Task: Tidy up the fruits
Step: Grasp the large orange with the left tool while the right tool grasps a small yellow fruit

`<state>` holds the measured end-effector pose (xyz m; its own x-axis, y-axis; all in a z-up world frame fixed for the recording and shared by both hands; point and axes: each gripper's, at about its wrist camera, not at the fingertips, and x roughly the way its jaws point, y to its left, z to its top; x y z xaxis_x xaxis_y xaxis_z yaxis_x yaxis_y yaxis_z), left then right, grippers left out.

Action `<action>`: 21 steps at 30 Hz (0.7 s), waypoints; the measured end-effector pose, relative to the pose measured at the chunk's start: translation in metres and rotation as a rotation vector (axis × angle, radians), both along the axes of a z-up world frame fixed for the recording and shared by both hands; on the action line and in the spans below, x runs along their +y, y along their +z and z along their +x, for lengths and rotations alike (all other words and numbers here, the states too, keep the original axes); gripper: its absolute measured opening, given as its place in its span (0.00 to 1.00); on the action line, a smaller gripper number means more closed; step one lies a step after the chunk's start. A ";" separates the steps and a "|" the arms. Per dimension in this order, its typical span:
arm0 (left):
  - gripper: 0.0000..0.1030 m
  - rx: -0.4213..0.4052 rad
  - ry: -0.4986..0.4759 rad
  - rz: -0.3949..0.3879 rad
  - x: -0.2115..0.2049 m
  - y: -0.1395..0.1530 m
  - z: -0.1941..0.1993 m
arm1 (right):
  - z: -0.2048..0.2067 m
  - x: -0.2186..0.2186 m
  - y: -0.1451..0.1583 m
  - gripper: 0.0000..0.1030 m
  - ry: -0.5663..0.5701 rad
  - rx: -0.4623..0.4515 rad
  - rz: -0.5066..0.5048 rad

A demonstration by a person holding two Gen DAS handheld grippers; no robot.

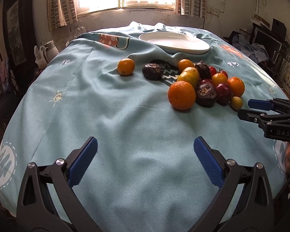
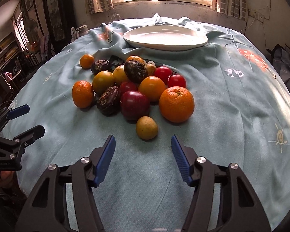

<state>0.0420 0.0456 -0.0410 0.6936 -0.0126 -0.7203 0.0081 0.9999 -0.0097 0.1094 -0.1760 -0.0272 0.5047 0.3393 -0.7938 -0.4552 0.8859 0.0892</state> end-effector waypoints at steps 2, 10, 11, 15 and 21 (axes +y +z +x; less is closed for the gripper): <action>0.98 -0.001 -0.037 -0.032 0.003 0.004 0.006 | 0.006 0.004 -0.002 0.56 0.012 0.003 -0.012; 0.90 0.005 -0.205 -0.057 -0.005 0.010 0.045 | 0.022 0.008 -0.008 0.46 0.053 0.054 -0.005; 0.87 0.009 -0.230 -0.040 -0.009 0.009 0.050 | 0.022 0.008 -0.008 0.46 0.056 0.055 -0.002; 0.71 0.028 -0.317 0.034 -0.025 0.003 0.069 | 0.023 0.005 -0.008 0.41 0.059 0.055 0.002; 0.69 0.068 -0.434 0.004 -0.036 -0.004 0.088 | 0.025 0.001 -0.008 0.37 0.058 0.067 0.029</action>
<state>0.1301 0.0098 -0.0450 0.5755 -0.2892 -0.7649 0.4268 0.9041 -0.0207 0.1345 -0.1752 -0.0350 0.4296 0.3896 -0.8146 -0.4982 0.8547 0.1460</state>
